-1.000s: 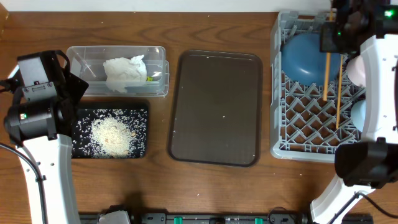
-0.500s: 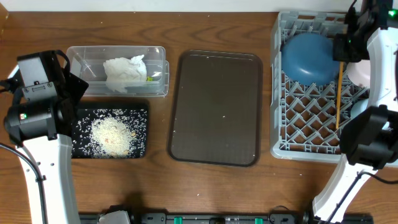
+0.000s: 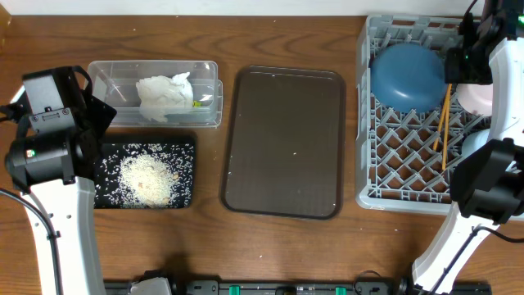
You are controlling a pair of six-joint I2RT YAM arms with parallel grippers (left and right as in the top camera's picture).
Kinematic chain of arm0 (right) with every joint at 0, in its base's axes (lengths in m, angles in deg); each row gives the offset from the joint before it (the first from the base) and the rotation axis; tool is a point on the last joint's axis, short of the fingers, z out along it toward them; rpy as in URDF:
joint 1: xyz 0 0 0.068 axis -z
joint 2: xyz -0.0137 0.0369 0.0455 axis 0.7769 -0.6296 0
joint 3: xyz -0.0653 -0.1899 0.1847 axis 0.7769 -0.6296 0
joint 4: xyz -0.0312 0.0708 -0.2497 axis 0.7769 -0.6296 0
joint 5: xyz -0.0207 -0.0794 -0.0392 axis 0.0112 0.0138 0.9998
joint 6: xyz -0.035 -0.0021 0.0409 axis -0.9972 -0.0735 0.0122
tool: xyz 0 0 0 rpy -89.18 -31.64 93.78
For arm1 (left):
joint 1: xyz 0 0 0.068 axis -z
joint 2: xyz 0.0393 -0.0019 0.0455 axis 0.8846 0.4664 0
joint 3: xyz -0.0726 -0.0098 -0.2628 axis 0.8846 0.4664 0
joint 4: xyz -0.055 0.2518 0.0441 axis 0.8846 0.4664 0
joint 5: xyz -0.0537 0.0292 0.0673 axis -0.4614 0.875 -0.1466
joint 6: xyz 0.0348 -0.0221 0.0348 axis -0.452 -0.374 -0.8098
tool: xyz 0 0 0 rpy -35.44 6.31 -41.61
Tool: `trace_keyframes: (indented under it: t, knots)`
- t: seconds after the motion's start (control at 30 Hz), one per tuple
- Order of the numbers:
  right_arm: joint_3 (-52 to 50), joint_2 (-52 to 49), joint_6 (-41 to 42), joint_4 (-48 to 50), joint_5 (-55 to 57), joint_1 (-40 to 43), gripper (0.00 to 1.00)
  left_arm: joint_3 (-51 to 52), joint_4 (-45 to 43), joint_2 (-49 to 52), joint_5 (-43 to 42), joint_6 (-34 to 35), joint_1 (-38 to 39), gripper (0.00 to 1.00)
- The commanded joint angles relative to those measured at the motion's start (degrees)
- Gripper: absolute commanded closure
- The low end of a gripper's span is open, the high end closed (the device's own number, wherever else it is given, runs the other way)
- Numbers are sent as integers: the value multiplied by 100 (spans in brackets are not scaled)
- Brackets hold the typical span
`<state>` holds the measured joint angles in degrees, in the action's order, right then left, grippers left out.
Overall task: Sort waste into correct bins and load items into the dishwasher rack
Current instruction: 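Insert the second chopstick upright into the rack next to the first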
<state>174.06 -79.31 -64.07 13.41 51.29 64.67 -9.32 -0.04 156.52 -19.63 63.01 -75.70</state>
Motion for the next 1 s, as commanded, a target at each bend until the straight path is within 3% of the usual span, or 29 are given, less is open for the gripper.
trace_keyframes:
  t: [0.0,0.13,0.37,0.6,0.97]
  knots:
    - [7,2,345,-127,28,26,51,17,15,24,116,72,-33,10]
    - [9,39,680,-417,-199,9,60,17,13,24,116,72,-31,10]
    - [9,251,1088,-1062,-1093,-90,65,17,15,24,116,72,-33,10]
    - [9,605,1633,-1856,-1145,-507,74,17,13,24,116,72,-31,10]
    - [7,1523,1982,-2374,-745,-1578,76,17,15,22,116,72,-31,10]
